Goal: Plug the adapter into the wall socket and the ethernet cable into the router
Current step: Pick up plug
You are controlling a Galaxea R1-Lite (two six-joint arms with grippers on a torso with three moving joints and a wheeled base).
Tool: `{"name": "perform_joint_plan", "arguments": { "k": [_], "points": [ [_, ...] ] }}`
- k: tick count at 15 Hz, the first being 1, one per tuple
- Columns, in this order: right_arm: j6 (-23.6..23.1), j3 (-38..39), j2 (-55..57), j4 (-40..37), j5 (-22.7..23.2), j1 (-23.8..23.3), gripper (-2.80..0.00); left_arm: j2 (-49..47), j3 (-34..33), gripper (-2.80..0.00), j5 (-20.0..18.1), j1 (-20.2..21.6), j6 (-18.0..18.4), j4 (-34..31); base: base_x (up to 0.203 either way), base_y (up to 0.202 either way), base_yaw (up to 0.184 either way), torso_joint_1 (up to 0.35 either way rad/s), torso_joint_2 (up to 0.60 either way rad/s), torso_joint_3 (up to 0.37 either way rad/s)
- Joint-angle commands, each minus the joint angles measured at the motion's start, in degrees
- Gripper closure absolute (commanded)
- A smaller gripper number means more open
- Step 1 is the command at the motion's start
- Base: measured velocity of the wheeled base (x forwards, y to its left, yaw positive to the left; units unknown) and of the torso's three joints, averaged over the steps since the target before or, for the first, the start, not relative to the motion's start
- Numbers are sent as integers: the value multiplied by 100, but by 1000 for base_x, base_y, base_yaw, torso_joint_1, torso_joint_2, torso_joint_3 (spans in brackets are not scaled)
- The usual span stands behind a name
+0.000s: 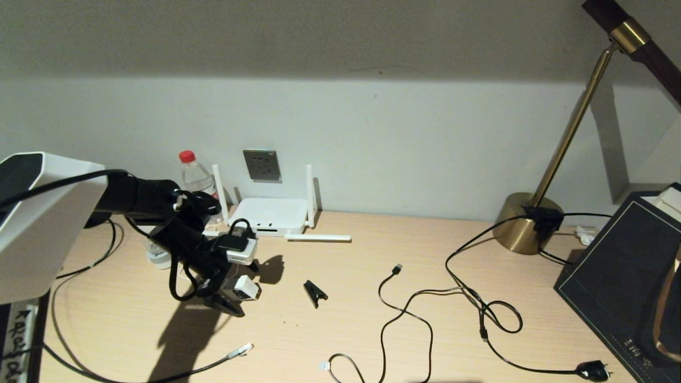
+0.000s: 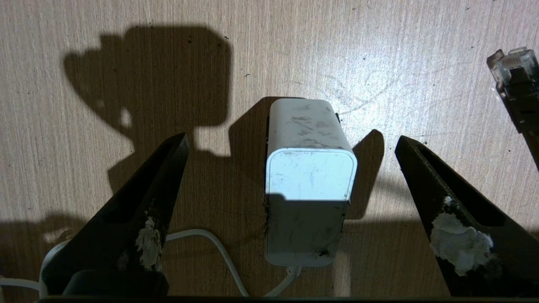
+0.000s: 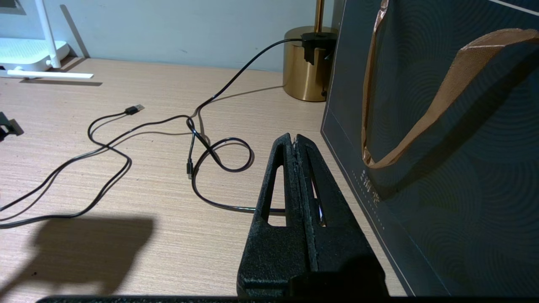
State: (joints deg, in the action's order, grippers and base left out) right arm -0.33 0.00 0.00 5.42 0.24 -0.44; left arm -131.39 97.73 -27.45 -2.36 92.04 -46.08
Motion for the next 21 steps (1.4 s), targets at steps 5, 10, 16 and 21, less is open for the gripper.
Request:
{"name": "perform_joint_plan", "arguments": {
  "k": [5,10,16,21],
  "points": [
    [-2,202,0,2,2,0,0,35,0,-280,-14,-1,48,3,0,0,0,0,0,0],
    [-2,202,0,2,2,0,0,52,-25,0,-14,-6,-28,11,0,0,0,0,0,0],
    [-2,202,8,2,2,0,0,43,-26,0,-14,-1,-28,11,0,0,0,0,0,0],
    [-2,202,0,2,2,0,0,224,-261,0,-38,-4,-28,19,0,0,0,0,0,0]
  ]
}}
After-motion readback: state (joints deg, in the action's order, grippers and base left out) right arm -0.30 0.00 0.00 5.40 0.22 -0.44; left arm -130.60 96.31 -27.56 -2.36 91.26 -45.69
